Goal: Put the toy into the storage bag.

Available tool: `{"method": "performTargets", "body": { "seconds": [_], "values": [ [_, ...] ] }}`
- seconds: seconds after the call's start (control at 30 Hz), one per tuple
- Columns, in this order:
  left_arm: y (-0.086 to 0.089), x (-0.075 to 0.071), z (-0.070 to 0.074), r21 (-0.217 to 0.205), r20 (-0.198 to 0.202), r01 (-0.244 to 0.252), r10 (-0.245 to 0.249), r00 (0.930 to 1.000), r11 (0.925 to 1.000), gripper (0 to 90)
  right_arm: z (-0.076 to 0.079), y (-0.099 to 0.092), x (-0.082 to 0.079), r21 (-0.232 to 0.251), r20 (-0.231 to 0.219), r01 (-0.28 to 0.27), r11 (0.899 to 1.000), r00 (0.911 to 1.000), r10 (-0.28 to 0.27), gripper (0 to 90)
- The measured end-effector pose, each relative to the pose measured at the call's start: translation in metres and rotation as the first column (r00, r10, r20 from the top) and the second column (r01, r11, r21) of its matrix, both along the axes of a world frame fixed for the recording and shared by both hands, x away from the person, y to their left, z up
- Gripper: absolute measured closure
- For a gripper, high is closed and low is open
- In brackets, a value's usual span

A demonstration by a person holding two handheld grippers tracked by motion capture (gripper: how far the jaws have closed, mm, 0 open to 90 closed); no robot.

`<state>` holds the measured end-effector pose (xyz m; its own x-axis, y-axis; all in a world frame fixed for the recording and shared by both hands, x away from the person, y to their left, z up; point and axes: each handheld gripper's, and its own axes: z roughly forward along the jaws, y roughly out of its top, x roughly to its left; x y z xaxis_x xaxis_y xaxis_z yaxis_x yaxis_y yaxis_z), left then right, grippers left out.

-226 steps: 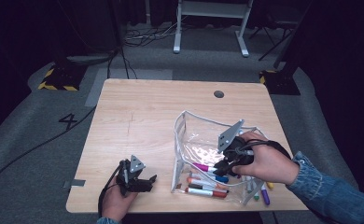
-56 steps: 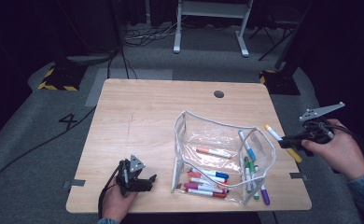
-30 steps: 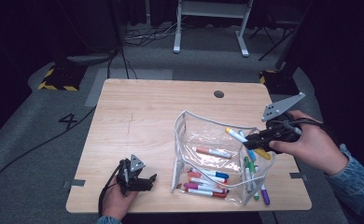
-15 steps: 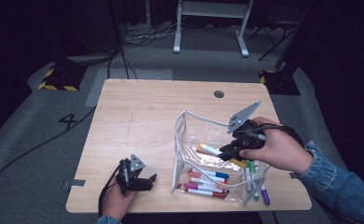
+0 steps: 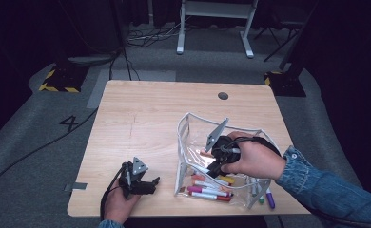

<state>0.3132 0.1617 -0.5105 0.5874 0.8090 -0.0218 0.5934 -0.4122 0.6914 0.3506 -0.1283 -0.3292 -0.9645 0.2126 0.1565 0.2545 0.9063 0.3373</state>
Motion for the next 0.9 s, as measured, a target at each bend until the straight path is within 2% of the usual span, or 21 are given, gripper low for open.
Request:
{"method": "performTargets", "body": {
  "seconds": [0.23, 0.53, 0.63, 0.9],
  "values": [
    [0.0, 0.0, 0.0, 0.0, 0.0, 0.0, 0.0, 1.0, 1.0, 13.9, -0.023, 0.008, 0.004, -0.061, -0.042, -0.015, 0.998, 0.9991, 0.012, 77.0],
    [0.0, 0.0, 0.0, 0.004, 0.002, 0.003, -0.003, 1.0, 1.0, 13.9, -0.041, 0.014, 0.007, -0.137, -0.055, -0.031, 0.99, 0.9982, 0.023, 77.0],
    [0.0, 0.0, 0.0, 0.005, 0.001, 0.003, -0.003, 1.0, 1.0, 13.9, -0.051, 0.017, 0.01, -0.173, -0.056, -0.042, 0.984, 0.9979, 0.033, 77.0],
    [0.0, 0.0, 0.0, 0.005, 0.001, 0.003, -0.003, 1.0, 1.0, 13.9, -0.065, 0.021, 0.014, -0.227, -0.069, -0.053, 0.972, 0.9969, 0.038, 77.0]
  ]
}}
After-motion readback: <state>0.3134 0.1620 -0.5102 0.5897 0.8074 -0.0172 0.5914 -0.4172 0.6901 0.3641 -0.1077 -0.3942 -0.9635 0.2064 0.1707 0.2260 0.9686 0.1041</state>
